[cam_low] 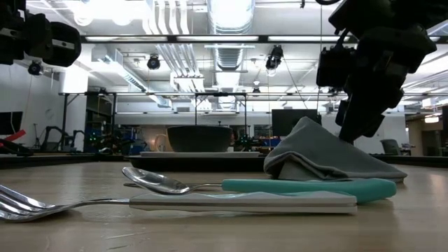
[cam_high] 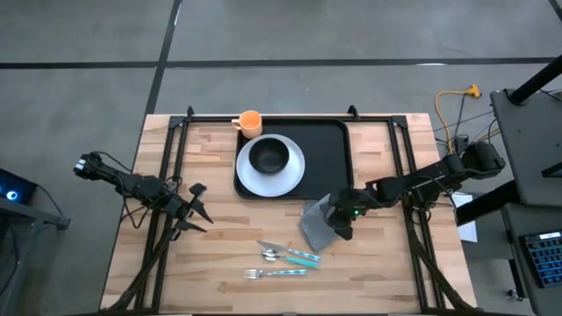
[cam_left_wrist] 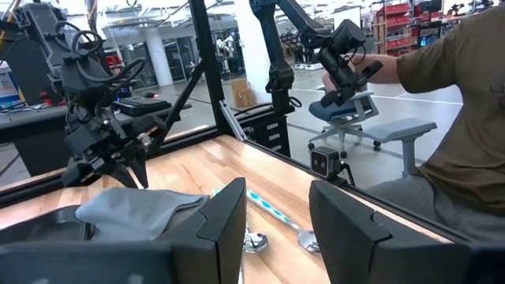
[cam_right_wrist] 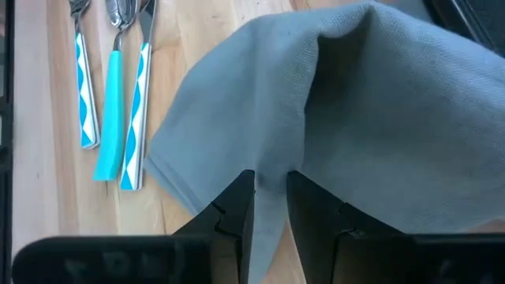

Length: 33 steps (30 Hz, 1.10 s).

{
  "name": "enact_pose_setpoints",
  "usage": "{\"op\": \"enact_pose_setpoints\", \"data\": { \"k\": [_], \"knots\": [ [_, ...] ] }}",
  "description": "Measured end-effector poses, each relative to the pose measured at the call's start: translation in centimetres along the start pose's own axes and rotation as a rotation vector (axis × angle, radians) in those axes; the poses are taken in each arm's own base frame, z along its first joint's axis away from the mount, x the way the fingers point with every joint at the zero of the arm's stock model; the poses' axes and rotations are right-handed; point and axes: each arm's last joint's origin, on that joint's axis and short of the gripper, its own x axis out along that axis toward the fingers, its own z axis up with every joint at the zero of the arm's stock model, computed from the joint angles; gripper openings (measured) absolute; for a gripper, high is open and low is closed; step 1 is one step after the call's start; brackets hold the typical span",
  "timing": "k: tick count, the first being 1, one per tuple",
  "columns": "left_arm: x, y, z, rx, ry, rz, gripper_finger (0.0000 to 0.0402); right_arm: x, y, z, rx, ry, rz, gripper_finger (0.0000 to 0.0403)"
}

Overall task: Set up tray
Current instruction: Put the gray napkin on the right side of the black tray

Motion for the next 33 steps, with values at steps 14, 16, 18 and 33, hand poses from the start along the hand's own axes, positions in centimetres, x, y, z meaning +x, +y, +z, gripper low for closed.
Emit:
{"op": "enact_pose_setpoints", "data": {
  "k": [14,16,18,33],
  "knots": [
    [0.0,0.0,0.0,0.000,-0.001,0.000,0.0122,0.5,-0.1,0.0,-0.013,0.002,-0.009,0.0144],
    [0.0,0.0,0.0,0.000,0.000,0.000,0.0122,0.9,-0.1,0.0,-0.014,-0.005,-0.002,0.0150],
    [0.0,0.0,0.0,0.000,0.000,0.000,0.0122,1.3,0.0,0.2,-0.018,-0.024,0.013,0.0152],
    [0.0,0.0,0.0,0.000,-0.001,0.000,0.0122,1.5,0.5,1.1,-0.034,0.011,0.024,0.0011]
  ]
}}
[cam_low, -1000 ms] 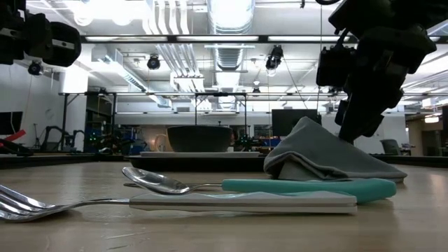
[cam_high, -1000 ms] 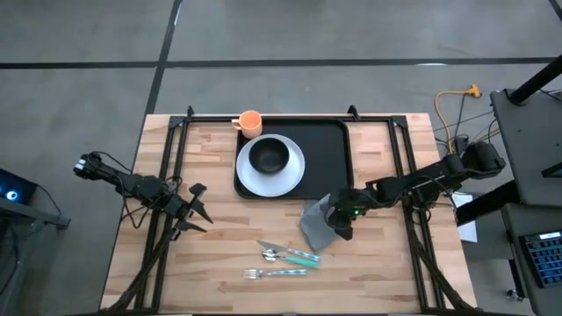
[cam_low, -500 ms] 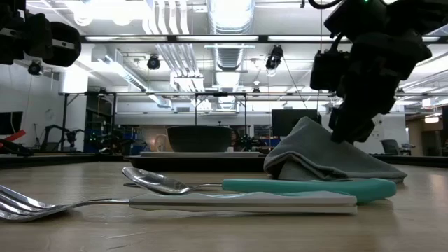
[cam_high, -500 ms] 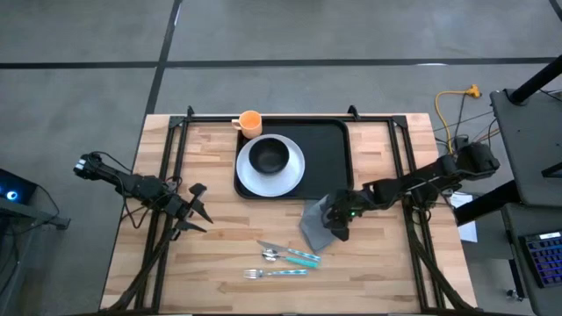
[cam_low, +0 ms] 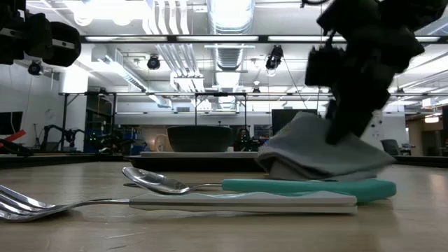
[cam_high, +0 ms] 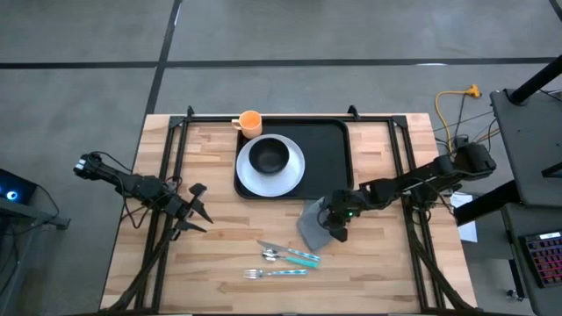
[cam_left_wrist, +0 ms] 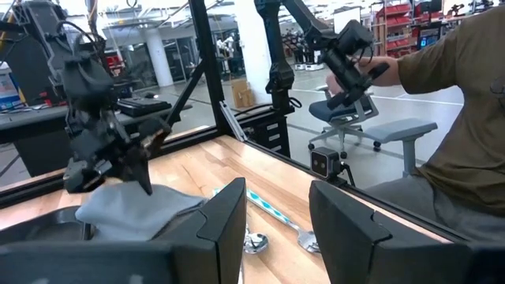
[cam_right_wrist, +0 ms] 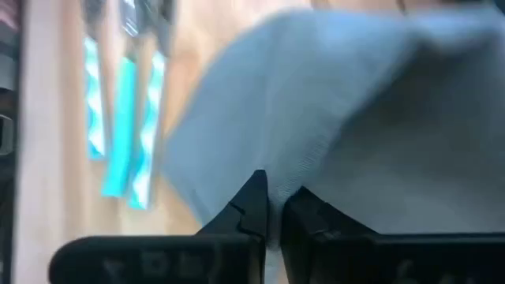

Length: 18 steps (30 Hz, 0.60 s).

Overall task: Set up tray
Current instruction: Put the gray napkin on the right side of the black tray

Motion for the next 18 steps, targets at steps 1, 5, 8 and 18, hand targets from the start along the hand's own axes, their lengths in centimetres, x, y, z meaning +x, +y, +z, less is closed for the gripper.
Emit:
{"op": "enact_pose_setpoints", "data": {
  "k": [1,5,8,18],
  "knots": [
    [0.0,0.0,0.0,0.000,0.001,0.000,0.0122,-0.3,0.3,0.4,-0.014,-0.018,0.011,0.0010],
    [0.0,0.0,0.0,0.000,0.003,0.000,0.0122,-1.9,1.5,1.9,-0.076,-0.090,0.016,0.0009],
    [0.0,0.0,0.0,-0.001,0.004,0.000,0.0122,-3.9,2.1,3.2,-0.090,-0.143,-0.031,0.0008],
    [0.1,0.0,-0.2,-0.003,0.019,-0.003,0.0122,-12.0,0.5,6.5,-0.042,-0.412,-0.142,0.0008]
  ]
}}
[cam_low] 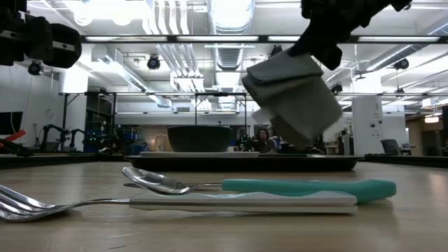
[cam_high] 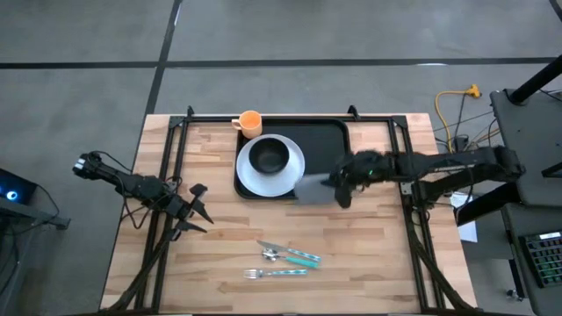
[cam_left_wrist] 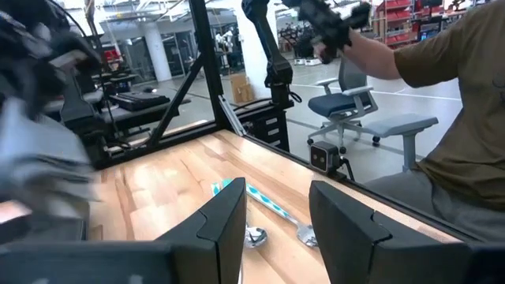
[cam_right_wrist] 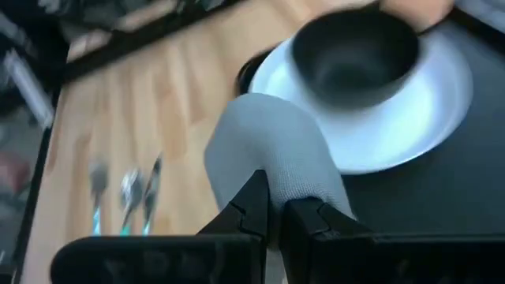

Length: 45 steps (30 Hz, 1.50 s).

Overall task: Set up tray
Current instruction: Put the gray napkin on the right side of the black tray

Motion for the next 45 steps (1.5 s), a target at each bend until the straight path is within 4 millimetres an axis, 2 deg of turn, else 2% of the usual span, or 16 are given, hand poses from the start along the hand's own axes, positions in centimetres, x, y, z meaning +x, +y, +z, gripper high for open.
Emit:
{"op": "enact_pose_setpoints", "data": {
  "k": [5,11,17,21,24,27,31,35,41,45],
  "knots": [
    [0.0,0.0,0.0,0.000,0.003,0.000,0.0122,-1.8,-3.3,1.6,0.049,-0.109,-0.101,0.0008],
    [0.0,0.0,0.0,0.000,0.002,0.000,0.0122,-2.2,-7.4,3.3,0.128,-0.190,-0.177,0.0008],
    [0.0,0.0,0.0,-0.001,0.002,0.000,0.0122,-1.2,-12.2,5.1,0.119,-0.283,-0.184,0.0008],
    [0.0,0.0,0.0,0.000,0.002,0.000,0.0122,-0.4,-15.5,5.7,0.043,-0.322,-0.226,0.0008],
    [0.0,0.0,0.0,0.000,0.002,0.000,0.0122,0.8,-17.4,5.5,0.011,-0.297,-0.218,0.0008],
    [0.0,0.0,0.0,0.000,0.002,0.000,0.0122,2.5,-18.8,4.3,0.120,-0.209,-0.164,0.0008],
    [0.0,0.0,0.0,0.000,0.002,0.000,0.0122,4.7,-19.6,2.4,0.341,-0.075,-0.060,0.0008],
    [0.0,0.0,0.0,0.000,0.001,0.000,0.0122,5.5,-19.2,1.5,0.397,-0.004,-0.018,0.0008],
    [0.0,0.0,0.0,-0.001,0.002,0.000,0.0122,3.9,-18.4,1.5,0.427,0.037,-0.028,0.0008],
    [0.0,0.0,0.0,0.000,0.002,0.000,0.0122,2.4,-17.4,0.5,0.475,0.150,-0.027,0.0008]
  ]
}}
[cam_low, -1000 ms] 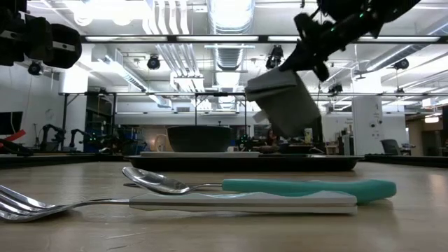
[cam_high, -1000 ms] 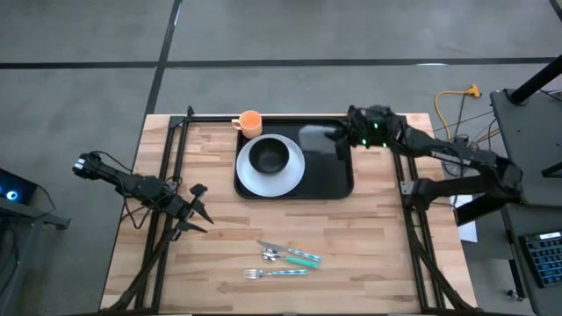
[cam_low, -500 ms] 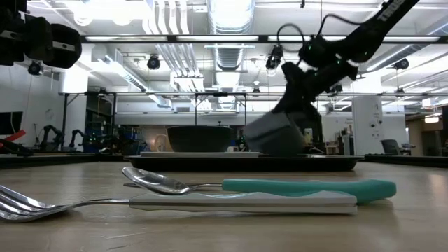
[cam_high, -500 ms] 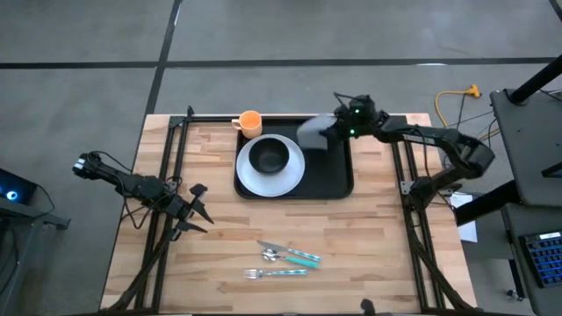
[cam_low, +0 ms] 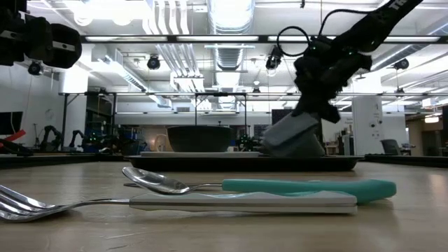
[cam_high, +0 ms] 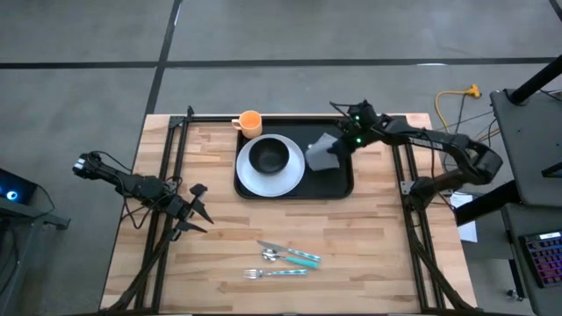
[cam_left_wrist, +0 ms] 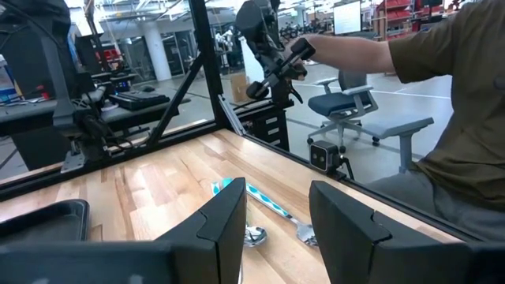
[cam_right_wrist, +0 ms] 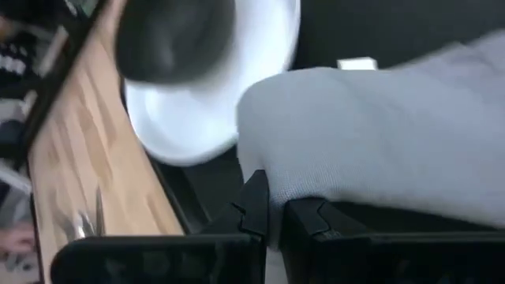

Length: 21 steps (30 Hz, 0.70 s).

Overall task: Set up tray
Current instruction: Put the gray napkin on the right side of the black tray

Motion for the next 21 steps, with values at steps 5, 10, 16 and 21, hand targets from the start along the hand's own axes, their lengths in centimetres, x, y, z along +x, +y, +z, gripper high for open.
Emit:
{"op": "enact_pose_setpoints", "data": {
  "k": [5,10,16,21],
  "knots": [
    [0.0,0.0,0.0,0.000,0.000,0.000,0.0122,-1.0,-0.1,-1.7,0.018,0.104,-0.044,0.0008],
    [0.0,0.0,0.0,0.000,0.000,0.000,0.0122,-0.7,-0.6,-2.4,-0.007,0.127,-0.049,0.0008],
    [0.0,0.0,0.0,0.000,0.000,0.000,0.0122,0.6,-1.6,-3.1,0.009,0.189,-0.073,0.0022],
    [0.0,0.0,0.0,0.000,0.000,0.000,0.0122,1.4,-2.3,-3.6,0.013,0.236,-0.089,0.0060]
  ]
}}
